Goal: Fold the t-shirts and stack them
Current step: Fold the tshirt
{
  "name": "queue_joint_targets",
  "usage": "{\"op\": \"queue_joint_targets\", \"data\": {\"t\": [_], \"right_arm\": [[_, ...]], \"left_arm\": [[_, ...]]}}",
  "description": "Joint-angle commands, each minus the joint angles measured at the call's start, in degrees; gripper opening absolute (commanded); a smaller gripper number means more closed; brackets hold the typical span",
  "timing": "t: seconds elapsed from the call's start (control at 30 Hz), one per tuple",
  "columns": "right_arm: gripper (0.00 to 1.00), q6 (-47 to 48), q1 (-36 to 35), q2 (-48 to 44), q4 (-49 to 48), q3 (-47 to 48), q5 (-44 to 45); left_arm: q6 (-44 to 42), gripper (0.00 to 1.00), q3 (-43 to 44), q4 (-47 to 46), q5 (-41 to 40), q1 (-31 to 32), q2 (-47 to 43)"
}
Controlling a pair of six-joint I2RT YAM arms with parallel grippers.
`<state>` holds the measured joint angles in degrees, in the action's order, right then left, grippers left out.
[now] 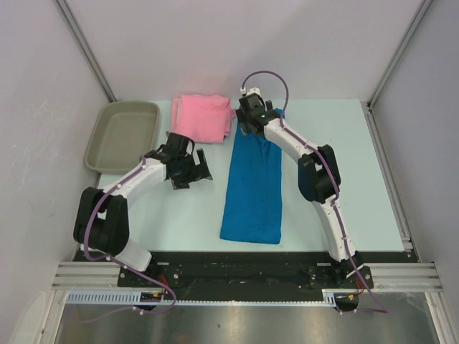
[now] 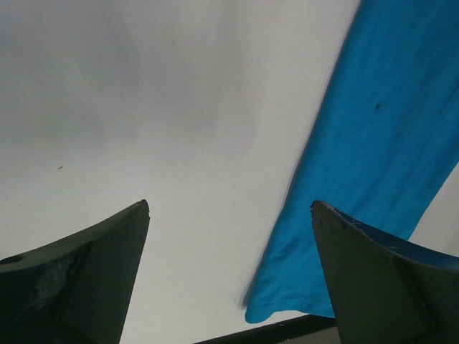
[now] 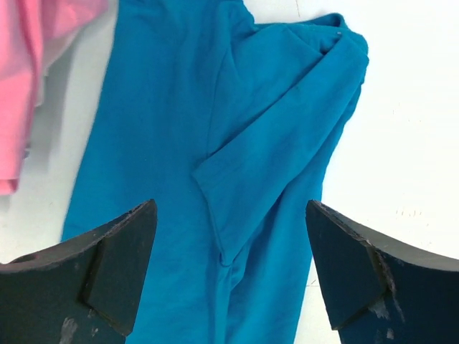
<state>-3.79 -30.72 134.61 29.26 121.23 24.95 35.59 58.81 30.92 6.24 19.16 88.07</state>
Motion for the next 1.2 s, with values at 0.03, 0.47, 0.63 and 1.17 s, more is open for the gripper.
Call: {"op": "queue_joint_targets", "data": {"t": [0.03, 0.47, 0.63, 1.17], "right_arm": [[0.85, 6.2, -1.2, 4.0, 1.7, 3.8, 5.2], [0.54, 9.5, -2.3, 9.2, 1.0, 6.7, 9.1], [0.48, 9.5, -2.3, 9.7, 0.4, 6.8, 10.3], [0.34, 8.4, -1.9, 11.2, 1.5, 7.5, 10.1]], "left_arm": [[-0.3, 1.0, -0.5, -0.9, 0.4, 0.0, -2.4], [-0.7, 1.0, -0.5, -1.0, 0.2, -0.4, -0.9], [-0.9, 1.0, -0.5, -0.9, -0.3, -0.5, -0.9], [-1.0, 1.0, -0.7, -0.5, -0.4, -0.6, -0.8]]}}
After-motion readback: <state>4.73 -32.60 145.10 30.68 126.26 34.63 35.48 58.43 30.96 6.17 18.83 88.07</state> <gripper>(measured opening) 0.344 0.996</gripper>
